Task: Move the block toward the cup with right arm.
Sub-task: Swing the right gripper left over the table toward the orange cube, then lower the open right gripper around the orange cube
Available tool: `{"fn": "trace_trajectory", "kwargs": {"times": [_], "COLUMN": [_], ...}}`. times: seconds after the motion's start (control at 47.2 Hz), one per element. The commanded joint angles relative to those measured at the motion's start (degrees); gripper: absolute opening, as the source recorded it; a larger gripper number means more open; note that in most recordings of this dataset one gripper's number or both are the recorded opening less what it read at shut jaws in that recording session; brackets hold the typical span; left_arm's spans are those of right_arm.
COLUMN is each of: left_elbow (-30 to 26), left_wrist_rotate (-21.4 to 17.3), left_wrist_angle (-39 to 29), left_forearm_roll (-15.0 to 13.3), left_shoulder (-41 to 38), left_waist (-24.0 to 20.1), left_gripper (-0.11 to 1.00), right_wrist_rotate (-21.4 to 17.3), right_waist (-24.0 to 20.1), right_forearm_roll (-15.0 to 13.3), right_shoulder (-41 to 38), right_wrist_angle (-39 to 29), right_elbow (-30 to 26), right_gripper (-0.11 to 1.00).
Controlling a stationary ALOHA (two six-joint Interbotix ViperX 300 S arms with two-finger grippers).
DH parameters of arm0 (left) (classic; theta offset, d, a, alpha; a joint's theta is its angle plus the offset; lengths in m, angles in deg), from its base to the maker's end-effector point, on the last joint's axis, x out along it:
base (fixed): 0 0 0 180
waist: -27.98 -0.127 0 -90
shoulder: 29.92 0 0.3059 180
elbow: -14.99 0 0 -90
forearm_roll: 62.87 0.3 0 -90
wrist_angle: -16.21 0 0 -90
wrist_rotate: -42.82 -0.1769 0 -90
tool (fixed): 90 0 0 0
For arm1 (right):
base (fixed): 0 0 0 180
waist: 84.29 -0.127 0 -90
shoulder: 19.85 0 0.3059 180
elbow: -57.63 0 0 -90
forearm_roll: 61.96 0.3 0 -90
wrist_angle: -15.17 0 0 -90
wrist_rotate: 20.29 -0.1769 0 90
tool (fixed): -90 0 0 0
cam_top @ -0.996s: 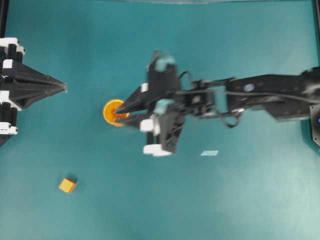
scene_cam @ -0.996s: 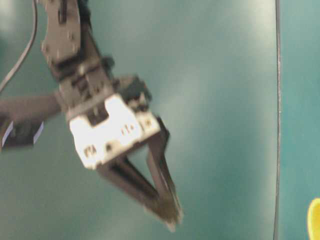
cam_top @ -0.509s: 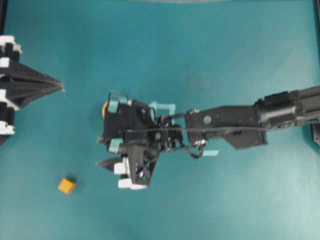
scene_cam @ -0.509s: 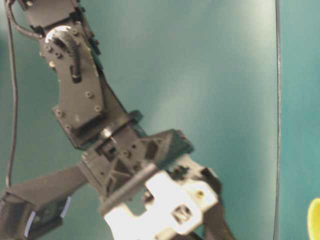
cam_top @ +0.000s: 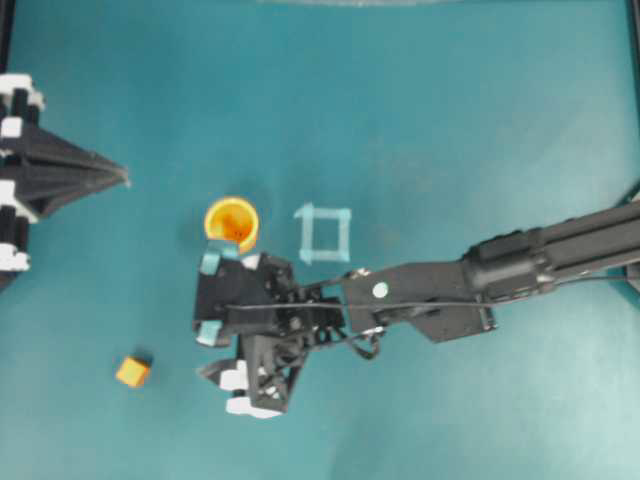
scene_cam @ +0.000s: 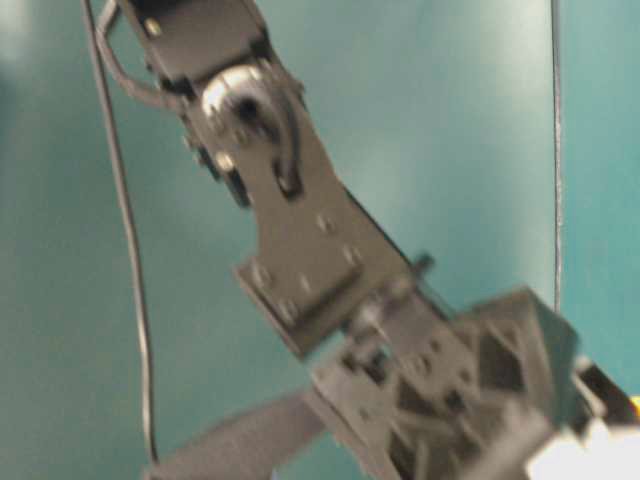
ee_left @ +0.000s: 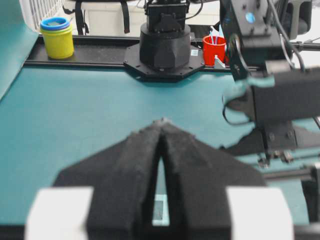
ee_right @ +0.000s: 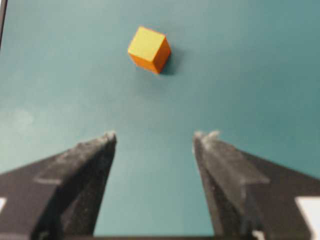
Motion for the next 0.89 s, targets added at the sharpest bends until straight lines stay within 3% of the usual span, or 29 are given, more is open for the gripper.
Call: {"fn": "trace_trajectory", "kwargs": {"times": [0.0, 0.233, 0.53, 0.72, 0.869], "left_elbow": [-1.6, -1.6, -1.5, -1.5, -1.5], "left_wrist_rotate": [-0.4, -0.1, 0.8, 0.7, 0.7], "left_wrist_angle": [0.2, 0.2, 0.1, 0.2, 0.1], "left_forearm_roll": [0.2, 0.2, 0.2, 0.2, 0.2], "left_shoulder": [-0.2, -0.2, 0.0, 0.0, 0.0], "left_waist": [-0.1, -0.1, -0.1, -0.1, -0.1], "left_gripper": [0.01, 0.01, 0.01, 0.01, 0.01], "right_wrist_rotate": [-0.1, -1.0, -7.2, -12.2, -16.1], "right_waist": [-0.4, -0.4, 0.6, 0.5, 0.3], "right_forearm_roll": [0.1, 0.1, -1.1, -2.4, -5.1], "right_shoulder": [-0.2, -5.8, -12.7, -14.9, -16.3], "right_wrist_angle": [0.1, -2.3, -13.6, -18.8, -20.1], "right_elbow": [-4.0, -12.4, -24.3, -29.0, -31.0], "right_gripper": [0.64, 0.64, 0.64, 0.64, 0.64]}}
